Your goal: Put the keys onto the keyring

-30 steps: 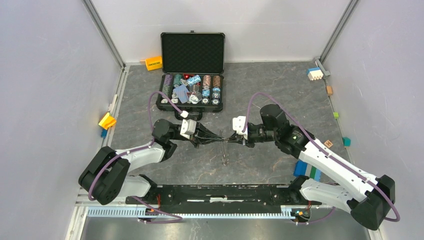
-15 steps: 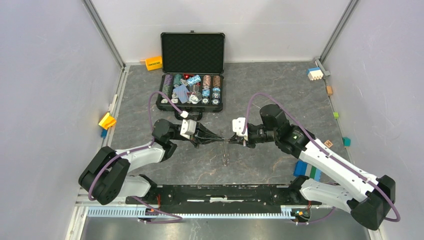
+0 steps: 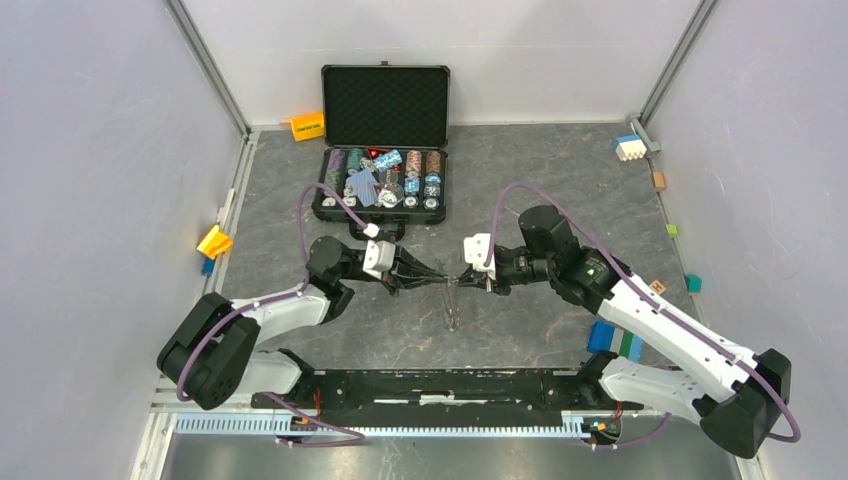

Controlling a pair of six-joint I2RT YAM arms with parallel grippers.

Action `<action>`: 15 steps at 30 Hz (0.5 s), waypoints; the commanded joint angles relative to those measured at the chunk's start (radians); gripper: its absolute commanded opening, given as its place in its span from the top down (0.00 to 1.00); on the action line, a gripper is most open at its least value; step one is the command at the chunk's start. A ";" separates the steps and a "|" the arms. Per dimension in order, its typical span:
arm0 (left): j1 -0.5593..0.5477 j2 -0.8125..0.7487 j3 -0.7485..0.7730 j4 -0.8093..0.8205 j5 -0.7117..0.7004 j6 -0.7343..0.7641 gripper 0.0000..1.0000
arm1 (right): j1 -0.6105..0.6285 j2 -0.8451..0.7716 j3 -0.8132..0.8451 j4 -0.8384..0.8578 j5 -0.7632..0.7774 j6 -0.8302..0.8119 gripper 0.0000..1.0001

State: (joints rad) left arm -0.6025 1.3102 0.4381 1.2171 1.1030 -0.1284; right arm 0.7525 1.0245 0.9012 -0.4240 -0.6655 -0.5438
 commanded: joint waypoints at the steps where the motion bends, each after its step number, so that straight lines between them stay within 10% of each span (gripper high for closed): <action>1: -0.003 -0.021 -0.001 0.006 0.003 0.065 0.98 | -0.001 0.006 0.044 0.005 -0.028 0.008 1.00; 15: -0.002 -0.031 -0.004 -0.066 0.006 0.125 0.98 | -0.001 -0.001 0.082 -0.023 -0.004 -0.004 1.00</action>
State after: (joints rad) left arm -0.6025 1.3079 0.4374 1.1645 1.1030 -0.0731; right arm 0.7525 1.0290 0.9180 -0.4412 -0.6765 -0.5446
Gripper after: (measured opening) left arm 0.043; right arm 0.017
